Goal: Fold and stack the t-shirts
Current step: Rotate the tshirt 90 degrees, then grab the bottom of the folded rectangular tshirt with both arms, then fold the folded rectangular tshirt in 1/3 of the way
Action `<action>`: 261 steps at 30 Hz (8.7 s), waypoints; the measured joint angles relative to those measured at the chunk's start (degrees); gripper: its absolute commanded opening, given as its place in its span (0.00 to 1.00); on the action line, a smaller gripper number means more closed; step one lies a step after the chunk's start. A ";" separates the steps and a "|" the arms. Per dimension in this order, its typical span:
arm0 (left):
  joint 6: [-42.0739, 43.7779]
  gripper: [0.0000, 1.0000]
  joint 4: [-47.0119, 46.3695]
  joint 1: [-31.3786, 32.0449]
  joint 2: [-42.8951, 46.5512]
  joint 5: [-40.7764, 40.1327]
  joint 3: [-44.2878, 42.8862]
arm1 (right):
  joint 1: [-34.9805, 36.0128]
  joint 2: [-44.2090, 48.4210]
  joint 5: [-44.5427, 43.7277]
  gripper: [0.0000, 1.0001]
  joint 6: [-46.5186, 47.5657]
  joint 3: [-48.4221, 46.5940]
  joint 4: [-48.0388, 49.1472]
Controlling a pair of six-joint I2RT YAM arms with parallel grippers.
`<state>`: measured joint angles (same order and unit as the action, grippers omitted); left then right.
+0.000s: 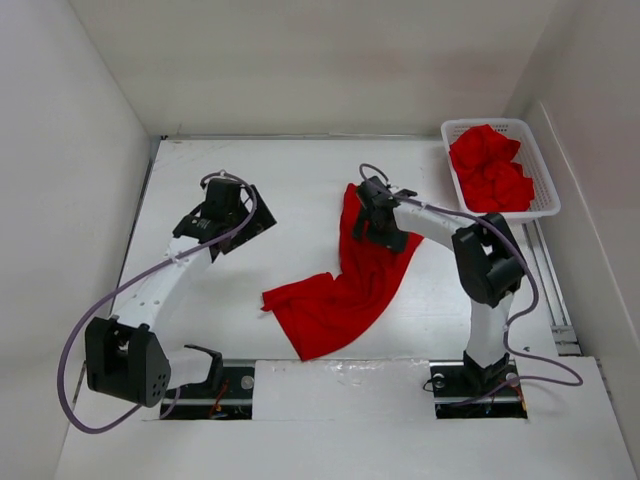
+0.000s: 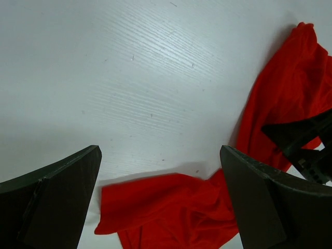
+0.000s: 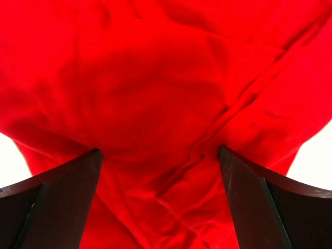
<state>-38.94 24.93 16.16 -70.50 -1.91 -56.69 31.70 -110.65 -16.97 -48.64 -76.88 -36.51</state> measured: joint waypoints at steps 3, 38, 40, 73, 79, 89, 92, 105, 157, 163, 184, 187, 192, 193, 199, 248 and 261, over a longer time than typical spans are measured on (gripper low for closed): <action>0.55 1.00 -0.07 0.00 -0.76 0.39 0.00 | -0.52 -3.21 -0.13 1.00 0.20 -4.72 -1.42; 2.01 1.00 -2.86 11.39 -8.33 3.82 5.84 | 1.20 -1.20 3.30 0.97 20.06 -28.68 7.52; 1.44 1.00 -3.13 11.37 -5.70 3.43 8.41 | 3.37 1.42 3.93 0.94 17.46 -23.91 7.10; -1.46 1.00 -3.02 11.34 7.34 3.26 18.12 | 2.54 -10.14 15.74 0.56 4.26 -13.53 11.89; -1.46 1.00 -3.02 11.34 7.34 3.23 18.12 | 2.54 -10.91 16.17 0.33 4.63 -13.86 13.00; -1.49 1.00 -3.04 11.34 7.34 3.21 18.12 | 2.54 -10.88 15.15 0.00 4.83 -14.91 13.35; -1.49 1.00 -3.04 11.34 7.34 3.21 18.12 | 2.54 -10.82 14.05 0.00 4.85 -14.93 13.00; -0.87 1.00 -3.67 11.34 7.17 4.70 18.12 | 1.29 -6.32 11.04 0.00 4.63 -14.12 9.68; 0.50 0.55 -20.31 27.23 -13.11 1.38 16.02 | 7.50 20.28 9.20 0.75 -9.42 24.68 7.41; -0.31 0.31 -22.38 27.39 -15.76 1.14 14.86 | 7.48 20.26 9.29 0.49 -9.73 25.31 8.68; -9.53 0.00 -7.06 38.71 -6.73 5.40 16.46 | 25.03 38.45 13.77 0.00 -24.70 39.21 -1.42; -10.01 0.00 -5.55 38.58 -3.78 6.45 16.52 | 25.42 41.77 14.64 0.00 -26.91 40.24 -2.21; -8.37 0.00 -4.68 38.42 -4.57 7.13 12.44 | 24.83 43.32 13.03 0.00 -27.54 38.75 -3.08; -7.74 0.00 -4.76 37.99 -5.53 7.69 10.84 | 24.06 43.25 12.83 0.00 -27.17 38.25 -3.10; -3.45 0.00 -7.76 29.33 -8.04 11.02 5.81 | 12.92 42.84 11.76 0.00 -22.05 35.15 -2.82; 15.13 0.37 -12.15 15.82 -42.18 12.00 -31.10 | -10.84 15.78 17.70 0.31 2.89 13.64 10.95; 16.33 1.00 -11.47 15.21 -39.63 9.62 -33.79 | -9.05 21.40 14.75 1.00 6.01 10.62 9.99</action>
<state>-22.61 13.45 31.38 -110.13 7.70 -90.48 22.65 -89.25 -2.22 -42.63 -66.26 -26.52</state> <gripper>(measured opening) 0.993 0.998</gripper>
